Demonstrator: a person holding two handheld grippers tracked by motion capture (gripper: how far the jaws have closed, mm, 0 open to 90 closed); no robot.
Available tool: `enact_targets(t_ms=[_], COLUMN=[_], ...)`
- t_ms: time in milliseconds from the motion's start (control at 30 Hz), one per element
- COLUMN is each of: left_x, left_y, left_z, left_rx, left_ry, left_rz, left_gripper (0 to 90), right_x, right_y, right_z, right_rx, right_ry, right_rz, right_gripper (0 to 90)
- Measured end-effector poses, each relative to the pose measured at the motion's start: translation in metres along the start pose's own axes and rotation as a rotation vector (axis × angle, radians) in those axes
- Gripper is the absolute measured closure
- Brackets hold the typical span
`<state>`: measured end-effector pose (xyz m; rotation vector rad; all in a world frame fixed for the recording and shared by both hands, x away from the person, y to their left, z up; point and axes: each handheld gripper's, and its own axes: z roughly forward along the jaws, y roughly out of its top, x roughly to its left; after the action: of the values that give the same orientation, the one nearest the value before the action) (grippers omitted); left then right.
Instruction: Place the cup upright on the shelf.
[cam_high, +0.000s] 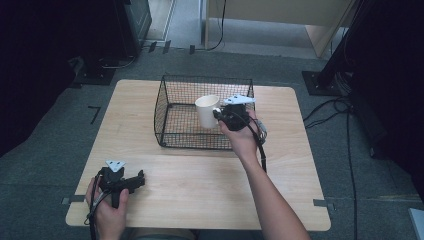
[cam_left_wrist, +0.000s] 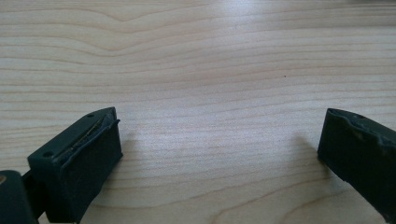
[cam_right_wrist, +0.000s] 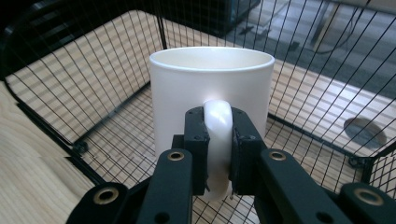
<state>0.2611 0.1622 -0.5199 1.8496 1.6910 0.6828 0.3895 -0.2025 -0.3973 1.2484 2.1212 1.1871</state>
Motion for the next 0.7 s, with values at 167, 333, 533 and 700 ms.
enact_targets(t_ms=[167, 333, 533, 700], left_x=[0.0, 0.0, 0.0, 0.0], left_y=[0.0, 0.0, 0.0, 0.0], left_z=[0.0, 0.0, 0.0, 0.0], left_rx=[0.0, 0.0, 0.0, 0.0], left_ry=[0.0, 0.0, 0.0, 0.0], left_rz=[0.0, 0.0, 0.0, 0.0], left_gripper=[0.0, 0.0, 0.0, 0.0], right_x=[-0.003, -0.004, -0.006, -0.008], right_y=[-0.003, -0.005, -0.005, -0.006], right_z=[0.012, 0.023, 0.032, 0.034], right_rx=[0.043, 0.097, 0.142, 0.155], right_ry=[-0.002, -0.004, -0.004, 0.009], right_rz=[0.022, 0.022, 0.01, 0.022], right_gripper=[80.4, 80.4, 80.3, 80.0])
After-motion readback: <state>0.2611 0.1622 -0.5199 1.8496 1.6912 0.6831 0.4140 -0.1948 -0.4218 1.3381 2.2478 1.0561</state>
